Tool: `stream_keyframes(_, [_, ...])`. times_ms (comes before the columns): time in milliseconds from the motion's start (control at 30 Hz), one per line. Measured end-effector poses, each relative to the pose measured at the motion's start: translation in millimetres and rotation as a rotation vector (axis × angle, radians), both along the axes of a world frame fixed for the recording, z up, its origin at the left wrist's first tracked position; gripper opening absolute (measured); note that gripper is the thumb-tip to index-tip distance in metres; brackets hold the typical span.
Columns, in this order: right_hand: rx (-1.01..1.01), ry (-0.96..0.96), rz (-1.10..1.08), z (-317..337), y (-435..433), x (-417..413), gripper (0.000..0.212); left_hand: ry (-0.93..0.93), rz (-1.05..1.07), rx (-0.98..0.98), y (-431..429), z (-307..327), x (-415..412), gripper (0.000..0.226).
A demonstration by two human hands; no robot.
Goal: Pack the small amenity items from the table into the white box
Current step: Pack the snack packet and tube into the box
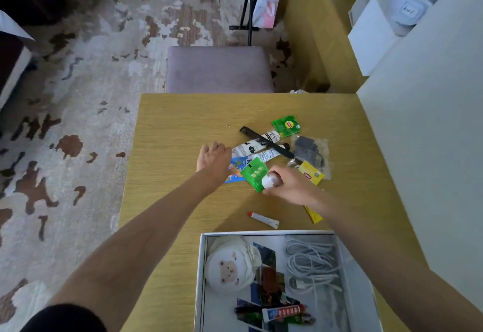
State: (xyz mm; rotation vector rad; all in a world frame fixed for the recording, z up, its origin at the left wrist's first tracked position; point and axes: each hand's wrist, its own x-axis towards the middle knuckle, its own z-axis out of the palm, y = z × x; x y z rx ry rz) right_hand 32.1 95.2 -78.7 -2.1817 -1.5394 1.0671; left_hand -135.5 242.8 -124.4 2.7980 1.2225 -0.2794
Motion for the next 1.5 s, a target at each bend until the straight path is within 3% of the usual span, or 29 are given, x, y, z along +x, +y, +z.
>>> stream_keyframes(167, [0.097,0.187,-0.168,36,-24,11,0.035,-0.114,0.160,-0.221,-13,20,-12,0.037])
stream_keyframes(300, [0.138,0.392,-0.220,76,-49,7,0.041,-0.395,0.380,-0.446,-38,50,-38,0.025])
stream_keyframes(467, [0.181,0.597,-0.084,107,-91,-18,0.035,-0.799,0.493,-0.490,-102,103,-87,0.028])
stream_keyframes(533, [0.160,0.582,0.059,108,-109,-29,0.035,-0.863,0.500,-0.479,-140,124,-104,0.028])
stream_keyframes(667, [0.112,0.354,0.344,93,-138,-59,0.042,-0.941,0.510,-0.488,-215,150,-129,0.042])
stream_keyframes(833, [0.086,0.044,0.422,64,-166,-87,0.038,-0.944,0.534,-0.555,-270,147,-152,0.020])
stream_keyframes(933, [0.072,0.011,0.424,54,-174,-98,0.032,-0.962,0.541,-0.531,-280,145,-167,0.016])
stream_keyframes(1167, [-0.002,-0.063,0.376,37,-177,-128,0.040,-0.942,0.477,-0.555,-272,141,-189,0.017])
stream_keyframes(1300, [0.045,0.010,0.245,37,-183,-127,0.023,-0.841,0.375,-0.540,-263,132,-190,0.013])
stream_keyframes(1500, [0.198,0.295,-0.214,58,-193,-107,0.041,-0.704,0.227,-0.602,-242,118,-169,0.017])
